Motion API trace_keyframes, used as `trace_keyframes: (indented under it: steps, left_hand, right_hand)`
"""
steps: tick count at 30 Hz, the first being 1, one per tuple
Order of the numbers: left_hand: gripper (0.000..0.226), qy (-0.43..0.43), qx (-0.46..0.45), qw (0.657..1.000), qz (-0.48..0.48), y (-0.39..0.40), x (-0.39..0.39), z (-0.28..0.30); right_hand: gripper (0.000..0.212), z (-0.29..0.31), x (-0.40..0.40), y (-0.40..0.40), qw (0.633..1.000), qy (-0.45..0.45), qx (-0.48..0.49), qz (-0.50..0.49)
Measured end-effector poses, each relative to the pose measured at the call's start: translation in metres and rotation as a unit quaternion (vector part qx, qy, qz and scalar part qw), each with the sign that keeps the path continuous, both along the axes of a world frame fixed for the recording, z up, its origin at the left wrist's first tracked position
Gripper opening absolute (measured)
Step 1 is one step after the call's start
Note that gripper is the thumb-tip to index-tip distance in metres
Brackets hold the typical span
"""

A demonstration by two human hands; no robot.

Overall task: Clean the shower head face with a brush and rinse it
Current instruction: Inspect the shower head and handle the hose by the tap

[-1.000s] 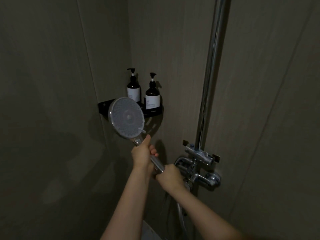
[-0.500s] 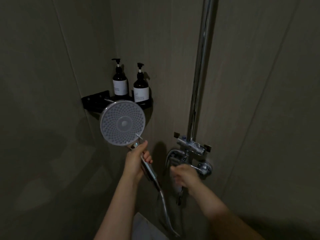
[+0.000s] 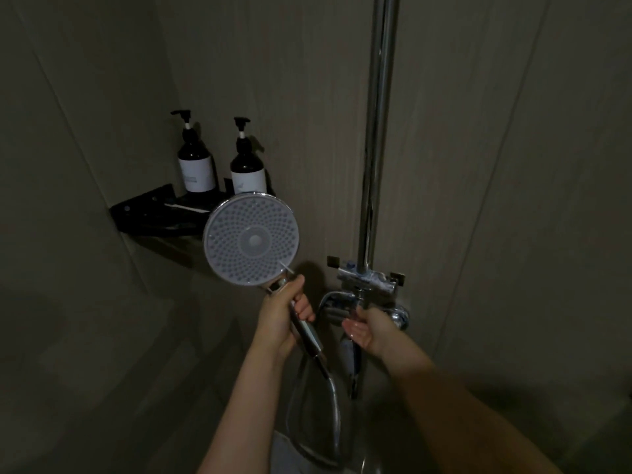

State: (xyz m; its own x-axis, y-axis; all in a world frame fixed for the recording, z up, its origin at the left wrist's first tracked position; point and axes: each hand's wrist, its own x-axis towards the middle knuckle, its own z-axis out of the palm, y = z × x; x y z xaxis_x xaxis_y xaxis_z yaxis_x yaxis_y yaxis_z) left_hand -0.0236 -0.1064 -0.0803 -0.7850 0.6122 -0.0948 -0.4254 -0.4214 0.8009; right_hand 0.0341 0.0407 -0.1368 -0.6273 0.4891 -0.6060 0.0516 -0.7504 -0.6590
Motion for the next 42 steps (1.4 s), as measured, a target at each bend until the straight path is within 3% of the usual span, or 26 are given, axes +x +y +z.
trace_keyframes:
  steps: [5, 8, 10, 18, 20, 23, 25, 29, 32, 37, 38, 42]
  left_hand:
    - [0.045, 0.002, 0.003, 1.0, -0.026, 0.004, -0.008, -0.005]
    - [0.038, -0.003, -0.006, 0.999, -0.033, 0.003, -0.008, -0.008]
    - [0.036, -0.014, -0.009, 0.999, -0.038, 0.003, -0.008, -0.008]
    - [0.029, -0.016, 0.006, 0.999, -0.049, 0.007, -0.009, -0.005]
    - [0.028, -0.021, 0.015, 0.999, -0.046, 0.009, -0.008, -0.004]
    - [0.037, -0.033, 0.031, 0.998, -0.043, 0.013, -0.006, -0.002]
    - [0.039, -0.038, 0.038, 0.998, -0.042, 0.014, -0.007, -0.001]
    - [0.029, -0.027, 0.032, 0.998, -0.041, 0.011, -0.012, -0.005]
    - [0.029, -0.023, 0.021, 0.999, -0.038, 0.009, -0.015, -0.01]
    - [0.027, -0.022, 0.014, 0.999, -0.042, 0.011, -0.018, -0.011]
    - [0.026, -0.019, 0.014, 0.999, -0.043, 0.011, -0.018, -0.011]
    - [0.027, -0.024, 0.017, 0.999, -0.046, 0.018, -0.019, -0.014]
  right_hand:
    - [0.026, 0.005, 0.0, 0.001, 1.0, 0.013, -0.006, -0.009]
    - [0.013, 0.009, -0.007, -0.002, 0.996, -0.068, 0.062, -0.011]
    - [0.02, 0.008, -0.014, -0.002, 0.987, -0.122, 0.098, -0.02]
    - [0.021, 0.02, -0.009, -0.006, 0.98, -0.149, 0.133, 0.007]
    - [0.024, 0.018, -0.011, -0.008, 0.954, -0.195, 0.226, 0.015]
    - [0.03, 0.014, -0.011, -0.017, 0.868, -0.261, 0.419, 0.059]
    - [0.031, 0.01, -0.01, -0.018, 0.833, -0.276, 0.473, 0.071]
    - [0.031, 0.002, -0.002, -0.016, 0.796, -0.317, 0.508, 0.089]
    - [0.035, -0.007, -0.003, -0.023, 0.825, -0.289, 0.479, 0.081]
    - [0.045, -0.006, -0.009, -0.028, 0.821, -0.286, 0.492, 0.042]
    - [0.046, -0.006, -0.01, -0.027, 0.815, -0.295, 0.496, 0.051]
    - [0.049, -0.003, -0.009, -0.027, 0.725, -0.345, 0.586, 0.108]
